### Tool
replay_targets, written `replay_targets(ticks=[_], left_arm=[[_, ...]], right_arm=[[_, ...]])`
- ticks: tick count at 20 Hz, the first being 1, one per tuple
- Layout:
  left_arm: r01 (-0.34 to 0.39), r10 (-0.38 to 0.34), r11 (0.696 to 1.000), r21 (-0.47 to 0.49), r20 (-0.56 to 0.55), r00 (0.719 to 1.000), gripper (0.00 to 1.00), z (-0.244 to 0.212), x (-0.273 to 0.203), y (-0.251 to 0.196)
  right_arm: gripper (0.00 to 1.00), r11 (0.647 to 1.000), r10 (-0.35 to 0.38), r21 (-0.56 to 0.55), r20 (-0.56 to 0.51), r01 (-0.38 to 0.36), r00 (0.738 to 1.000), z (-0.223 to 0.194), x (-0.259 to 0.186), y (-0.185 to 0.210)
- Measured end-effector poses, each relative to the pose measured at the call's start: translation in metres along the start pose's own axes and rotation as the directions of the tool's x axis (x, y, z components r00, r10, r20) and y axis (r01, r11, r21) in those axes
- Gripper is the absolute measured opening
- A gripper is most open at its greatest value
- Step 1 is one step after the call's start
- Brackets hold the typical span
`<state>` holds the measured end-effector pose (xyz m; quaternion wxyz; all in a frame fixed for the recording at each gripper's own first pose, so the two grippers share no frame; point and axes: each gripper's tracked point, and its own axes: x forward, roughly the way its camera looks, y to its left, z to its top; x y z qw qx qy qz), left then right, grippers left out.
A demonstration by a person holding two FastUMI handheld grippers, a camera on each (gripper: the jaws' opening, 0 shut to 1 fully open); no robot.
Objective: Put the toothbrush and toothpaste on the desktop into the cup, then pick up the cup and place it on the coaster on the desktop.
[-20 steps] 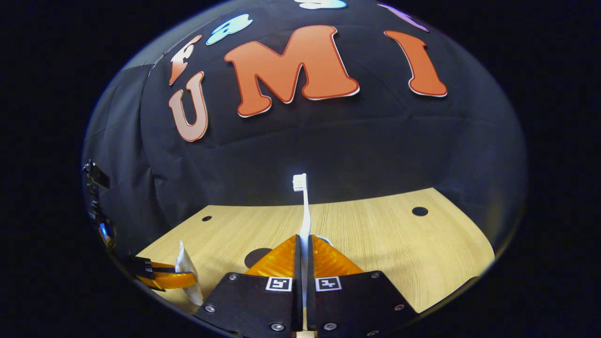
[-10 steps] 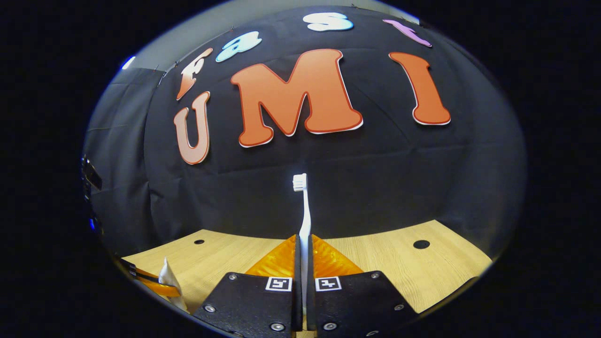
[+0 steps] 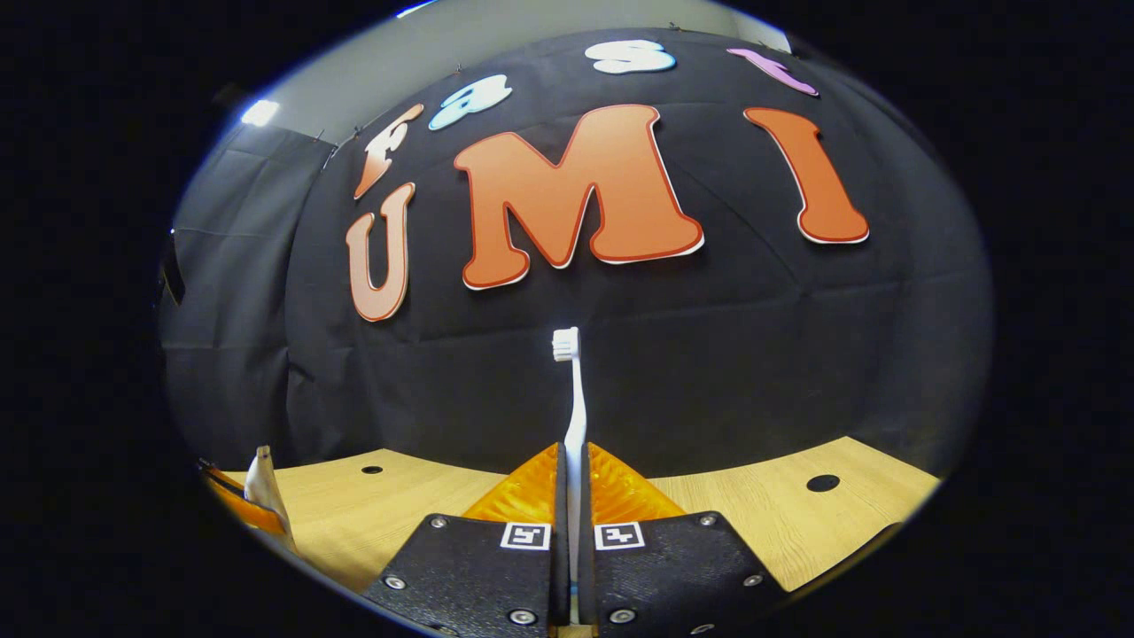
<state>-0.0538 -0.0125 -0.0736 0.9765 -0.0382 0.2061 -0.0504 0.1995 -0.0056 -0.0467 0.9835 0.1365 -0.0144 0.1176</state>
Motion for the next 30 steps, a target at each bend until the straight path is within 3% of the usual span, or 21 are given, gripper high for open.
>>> replay_targets(ticks=[13,25,26,27,28,30], left_arm=[[0.003,-0.01,1.0,0.031,0.208,0.978,0.25,0.086,-0.037,-0.015],[-0.002,-0.017,0.999,0.054,0.342,0.94,0.24,0.13,0.003,-0.028],[0.003,-0.024,0.998,0.06,0.352,0.936,0.25,0.134,0.007,-0.033],[0.009,-0.032,0.998,0.063,0.361,0.932,0.25,0.136,0.01,-0.039],[0.018,-0.04,0.998,0.063,0.372,0.927,0.25,0.138,0.011,-0.044],[0.024,-0.044,0.998,0.059,0.378,0.925,0.25,0.136,0.012,-0.054]], right_arm=[[0.05,0.999,0.033,0.045,-0.046,-0.031,0.998,-0.041,0.005,0.003],[0.06,0.995,-0.006,0.102,-0.063,0.012,0.998,-0.047,-0.017,-0.015],[0.14,0.994,-0.006,0.111,-0.063,0.013,0.998,-0.046,-0.019,-0.016],[0.07,0.993,-0.009,0.116,-0.065,0.017,0.998,-0.046,-0.02,-0.017],[0.08,0.993,-0.013,0.116,-0.064,0.02,0.998,-0.043,-0.022,-0.019],[0.14,0.993,-0.024,0.116,-0.06,0.031,0.998,-0.038,-0.029,-0.024]])
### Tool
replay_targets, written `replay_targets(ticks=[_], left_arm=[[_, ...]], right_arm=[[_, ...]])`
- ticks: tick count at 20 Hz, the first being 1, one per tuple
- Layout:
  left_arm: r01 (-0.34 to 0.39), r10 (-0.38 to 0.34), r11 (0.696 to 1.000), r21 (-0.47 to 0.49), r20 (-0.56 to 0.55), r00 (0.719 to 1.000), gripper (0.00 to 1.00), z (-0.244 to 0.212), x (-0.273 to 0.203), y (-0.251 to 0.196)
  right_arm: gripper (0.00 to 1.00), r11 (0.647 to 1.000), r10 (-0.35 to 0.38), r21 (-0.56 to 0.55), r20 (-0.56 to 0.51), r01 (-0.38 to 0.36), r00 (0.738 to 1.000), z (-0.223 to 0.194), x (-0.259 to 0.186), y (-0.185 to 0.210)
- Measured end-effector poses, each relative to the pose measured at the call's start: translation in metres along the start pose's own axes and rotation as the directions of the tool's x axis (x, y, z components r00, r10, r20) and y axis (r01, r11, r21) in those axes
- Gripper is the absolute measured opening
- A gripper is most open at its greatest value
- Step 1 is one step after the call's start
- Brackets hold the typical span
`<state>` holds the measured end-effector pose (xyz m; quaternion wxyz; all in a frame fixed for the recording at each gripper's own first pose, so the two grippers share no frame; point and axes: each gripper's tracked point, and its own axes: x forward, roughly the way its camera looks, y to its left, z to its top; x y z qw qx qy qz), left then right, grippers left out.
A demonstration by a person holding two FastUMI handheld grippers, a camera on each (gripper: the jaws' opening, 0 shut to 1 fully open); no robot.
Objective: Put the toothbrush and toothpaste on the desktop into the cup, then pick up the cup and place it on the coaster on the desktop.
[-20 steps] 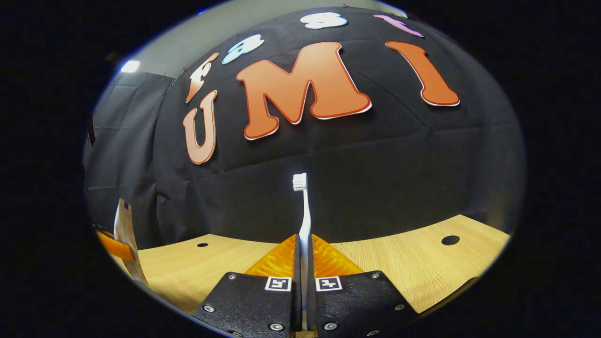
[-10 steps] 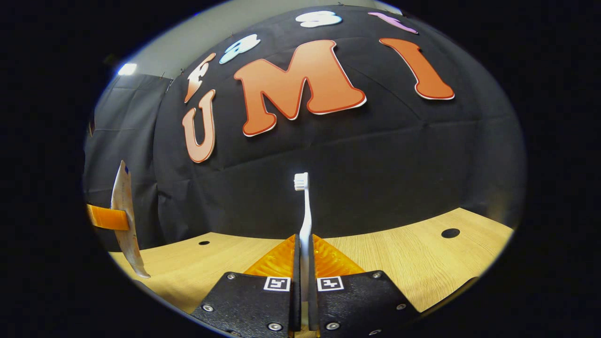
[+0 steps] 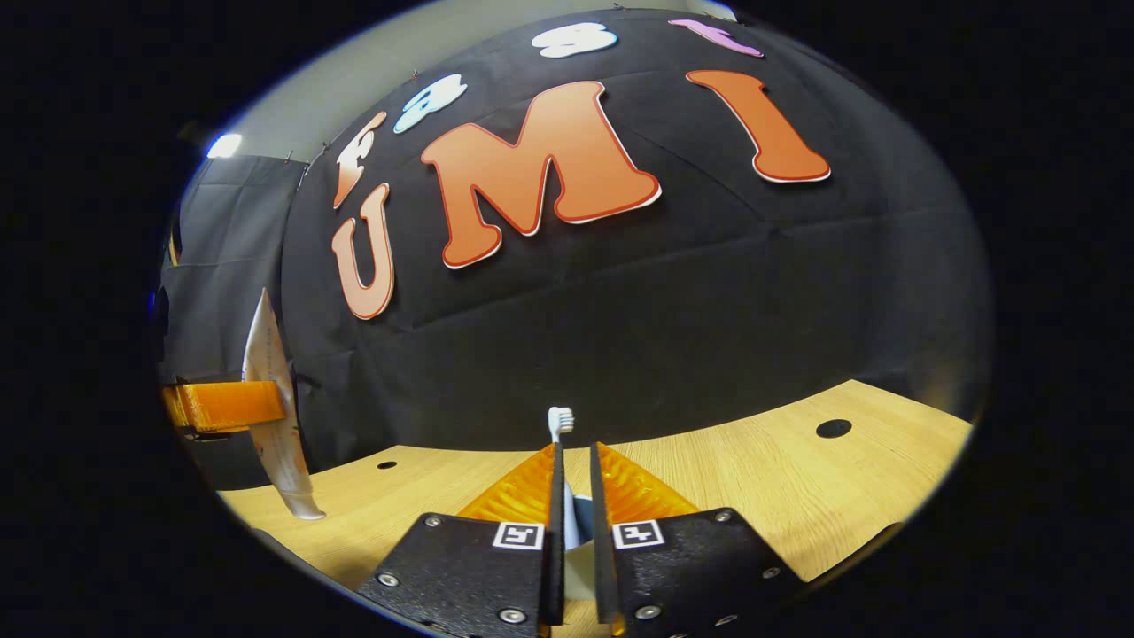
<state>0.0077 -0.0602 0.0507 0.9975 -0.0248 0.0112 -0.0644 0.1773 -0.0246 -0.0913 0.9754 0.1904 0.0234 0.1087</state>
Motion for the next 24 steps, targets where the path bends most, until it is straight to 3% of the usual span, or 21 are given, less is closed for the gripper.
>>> replay_targets(ticks=[1,2,5,9,18,24], left_arm=[[0.002,-0.002,1.0,-0.013,0.006,1.0,0.25,0.0,0.002,-0.002],[0.01,-0.01,1.0,-0.028,0.011,1.0,0.25,-0.001,0.008,-0.007],[0.033,-0.031,0.998,-0.052,0.028,0.999,0.25,-0.002,0.021,-0.019],[0.05,-0.046,0.997,-0.051,0.064,0.997,0.25,0.003,0.036,-0.034],[0.073,-0.066,0.996,-0.042,0.133,0.989,0.25,0.001,0.075,-0.054],[0.084,-0.074,0.995,-0.046,0.181,0.981,0.24,-0.001,0.098,-0.064]], right_arm=[[0.31,1.0,0.003,0.006,0.013,-0.003,1.0,0.005,-0.005,-0.001],[0.3,1.0,0.002,0.014,0.029,-0.002,1.0,0.01,-0.01,-0.004],[0.48,1.0,-0.017,0.021,0.044,0.017,0.999,0.017,-0.018,-0.015],[0.61,0.999,-0.032,0.045,0.083,0.028,0.996,0.035,-0.029,-0.026],[0.69,0.994,-0.082,0.078,0.14,0.071,0.987,0.065,-0.05,-0.055],[0.7,0.991,-0.106,0.091,0.121,0.095,0.987,0.06,-0.051,-0.065]])
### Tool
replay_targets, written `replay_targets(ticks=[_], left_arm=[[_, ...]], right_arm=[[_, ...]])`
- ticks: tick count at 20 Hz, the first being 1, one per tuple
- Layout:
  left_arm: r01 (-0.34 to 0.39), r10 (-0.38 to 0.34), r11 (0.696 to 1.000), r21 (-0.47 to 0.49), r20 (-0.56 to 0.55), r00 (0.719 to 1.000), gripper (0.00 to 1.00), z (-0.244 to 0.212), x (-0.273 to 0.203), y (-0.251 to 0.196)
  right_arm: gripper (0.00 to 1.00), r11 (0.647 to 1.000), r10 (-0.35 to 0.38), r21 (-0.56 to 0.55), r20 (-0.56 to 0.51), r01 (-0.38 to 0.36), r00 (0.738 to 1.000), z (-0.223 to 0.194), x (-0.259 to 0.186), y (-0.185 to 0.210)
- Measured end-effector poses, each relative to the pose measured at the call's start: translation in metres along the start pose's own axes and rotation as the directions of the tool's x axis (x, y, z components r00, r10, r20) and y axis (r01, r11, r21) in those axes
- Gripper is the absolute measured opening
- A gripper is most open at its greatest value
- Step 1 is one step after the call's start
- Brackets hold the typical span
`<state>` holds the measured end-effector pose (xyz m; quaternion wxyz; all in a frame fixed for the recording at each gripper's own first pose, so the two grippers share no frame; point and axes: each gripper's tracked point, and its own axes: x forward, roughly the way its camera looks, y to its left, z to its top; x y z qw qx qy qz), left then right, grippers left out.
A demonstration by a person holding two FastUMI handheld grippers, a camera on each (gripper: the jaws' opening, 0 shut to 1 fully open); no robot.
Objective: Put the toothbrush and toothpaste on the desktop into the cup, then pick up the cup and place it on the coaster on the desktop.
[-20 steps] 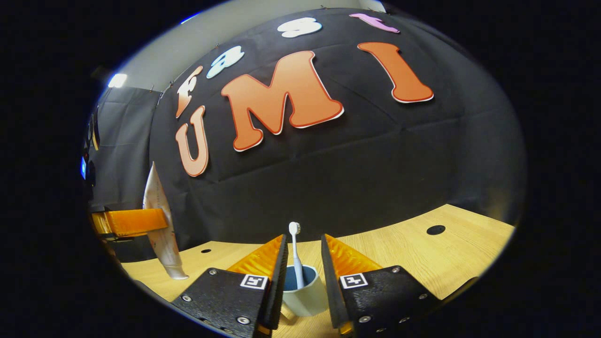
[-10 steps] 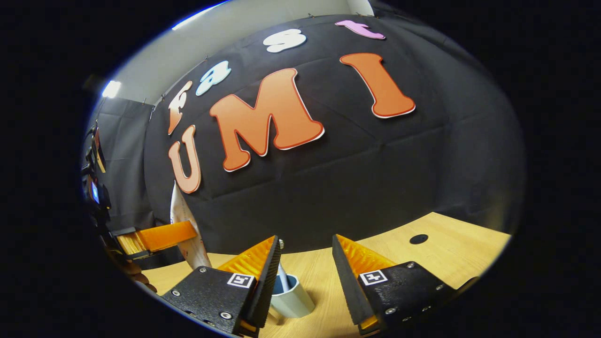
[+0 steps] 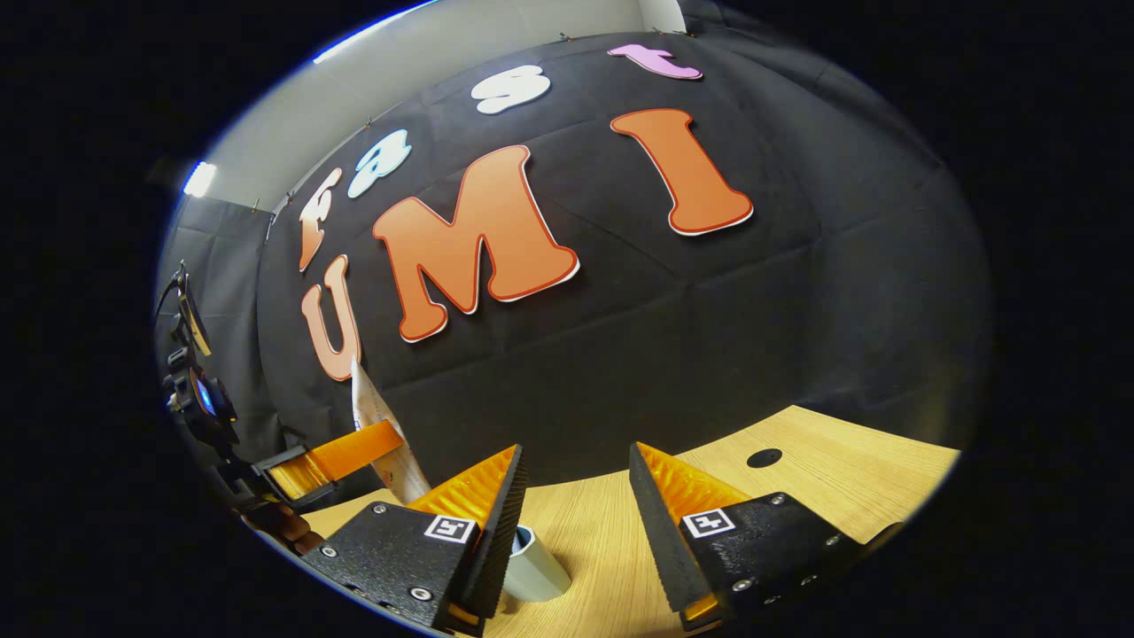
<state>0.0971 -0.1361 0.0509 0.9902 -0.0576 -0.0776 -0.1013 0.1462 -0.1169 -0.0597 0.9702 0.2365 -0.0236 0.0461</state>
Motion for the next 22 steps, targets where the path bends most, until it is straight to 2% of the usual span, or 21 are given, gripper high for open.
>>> replay_targets(ticks=[10,14,22], left_arm=[[-0.014,0.016,1.0,0.009,-0.15,0.989,0.27,-0.075,0.017,0.001],[-0.032,0.032,0.999,-0.001,-0.195,0.98,0.27,-0.09,0.012,0.01],[-0.021,0.024,1.0,0.011,-0.327,0.945,0.33,-0.121,-0.007,0.013]], right_arm=[[0.7,1.0,-0.014,0.004,0.002,0.014,1.0,0.003,-0.002,-0.008],[0.7,0.999,-0.037,-0.004,-0.013,0.037,0.999,-0.01,-0.003,-0.018],[0.7,0.999,-0.038,-0.019,-0.013,0.038,0.999,-0.01,0.0,-0.017]])
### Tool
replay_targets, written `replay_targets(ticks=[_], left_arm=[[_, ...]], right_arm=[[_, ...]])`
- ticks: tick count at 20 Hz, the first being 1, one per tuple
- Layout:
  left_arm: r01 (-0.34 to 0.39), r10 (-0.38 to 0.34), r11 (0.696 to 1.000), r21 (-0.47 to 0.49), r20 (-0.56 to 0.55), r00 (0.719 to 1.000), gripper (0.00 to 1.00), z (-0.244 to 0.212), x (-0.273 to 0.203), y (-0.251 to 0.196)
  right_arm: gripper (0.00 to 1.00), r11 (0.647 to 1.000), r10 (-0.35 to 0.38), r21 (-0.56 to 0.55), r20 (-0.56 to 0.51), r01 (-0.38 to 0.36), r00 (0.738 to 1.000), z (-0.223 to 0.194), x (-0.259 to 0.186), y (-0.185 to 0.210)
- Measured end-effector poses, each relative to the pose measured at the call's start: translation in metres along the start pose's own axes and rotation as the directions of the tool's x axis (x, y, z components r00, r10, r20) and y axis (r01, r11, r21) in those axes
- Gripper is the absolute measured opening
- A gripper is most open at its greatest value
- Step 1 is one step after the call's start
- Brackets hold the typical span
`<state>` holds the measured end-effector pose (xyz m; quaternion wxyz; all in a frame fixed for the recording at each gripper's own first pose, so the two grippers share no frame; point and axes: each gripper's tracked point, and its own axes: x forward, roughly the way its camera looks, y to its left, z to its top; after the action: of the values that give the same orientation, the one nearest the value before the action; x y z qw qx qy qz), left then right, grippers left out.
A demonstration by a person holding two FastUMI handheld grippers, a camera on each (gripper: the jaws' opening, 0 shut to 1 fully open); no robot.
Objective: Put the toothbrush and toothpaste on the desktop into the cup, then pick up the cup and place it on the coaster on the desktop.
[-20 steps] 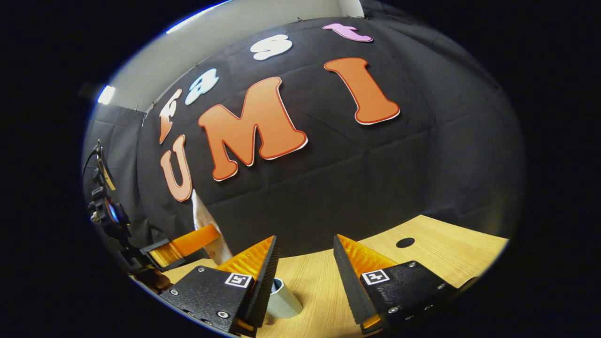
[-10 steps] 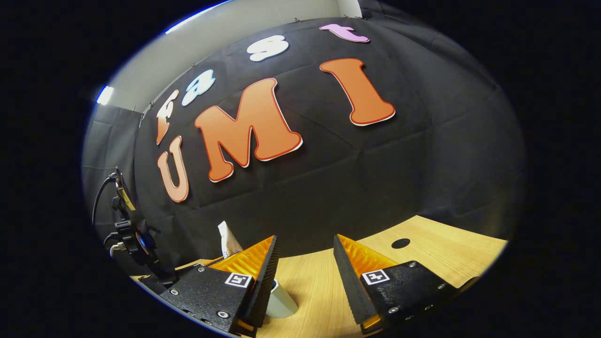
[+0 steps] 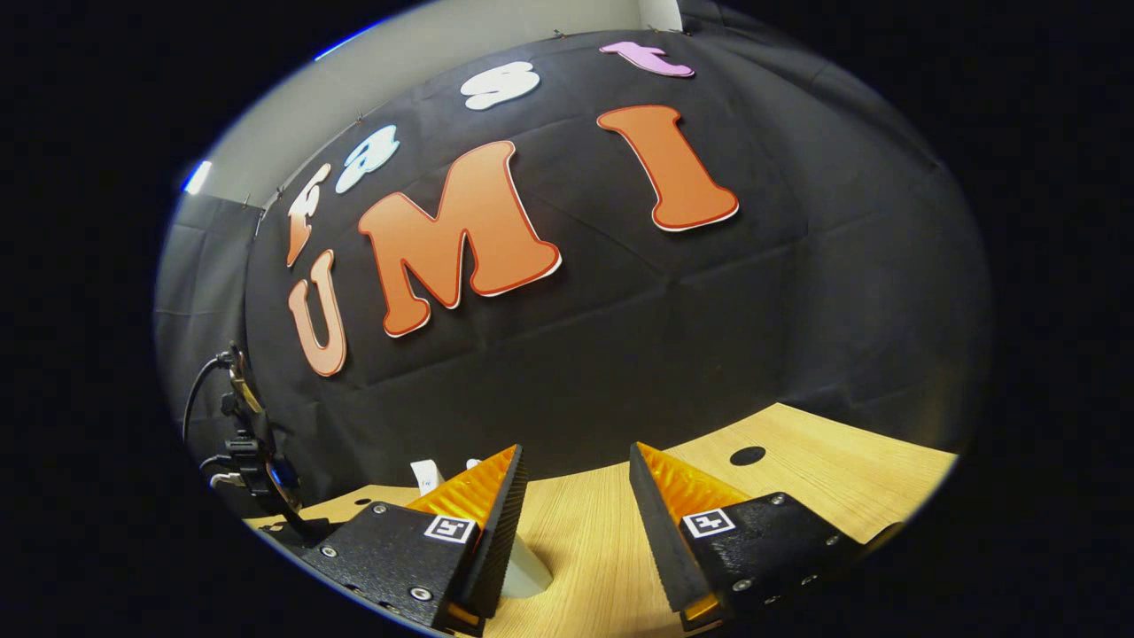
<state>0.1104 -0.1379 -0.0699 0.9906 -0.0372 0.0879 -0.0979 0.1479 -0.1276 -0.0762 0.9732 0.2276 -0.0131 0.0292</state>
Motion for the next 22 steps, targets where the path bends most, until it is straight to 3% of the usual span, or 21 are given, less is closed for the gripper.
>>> replay_targets(ticks=[5,7,11,13,16,22], left_arm=[[0.019,-0.019,1.0,-0.011,-0.002,1.0,0.39,0.008,-0.011,-0.001],[0.029,-0.029,0.999,-0.017,0.0,1.0,0.48,0.015,-0.019,0.0],[-0.019,0.018,0.999,0.032,0.02,1.0,0.86,0.036,-0.042,0.018],[-0.038,0.037,0.999,0.034,0.033,0.999,0.93,0.048,-0.058,0.027],[-0.078,0.074,0.996,0.046,0.074,0.995,0.98,0.067,-0.087,0.046],[-0.184,0.17,0.977,0.103,0.134,0.976,0.98,0.092,-0.145,0.091]], right_arm=[[0.7,1.0,0.009,0.011,0.001,-0.009,1.0,0.002,0.001,0.003],[0.7,1.0,0.012,0.011,0.001,-0.012,1.0,0.0,0.001,0.005],[0.7,1.0,0.019,-0.002,-0.001,-0.019,1.0,-0.002,0.002,0.011],[0.7,1.0,0.023,-0.01,-0.015,-0.023,1.0,-0.005,0.003,0.014],[0.7,1.0,0.026,-0.014,-0.065,-0.027,0.998,-0.011,0.002,0.023],[0.7,0.997,0.068,-0.021,-0.124,-0.071,0.99,-0.011,-0.004,0.055]])
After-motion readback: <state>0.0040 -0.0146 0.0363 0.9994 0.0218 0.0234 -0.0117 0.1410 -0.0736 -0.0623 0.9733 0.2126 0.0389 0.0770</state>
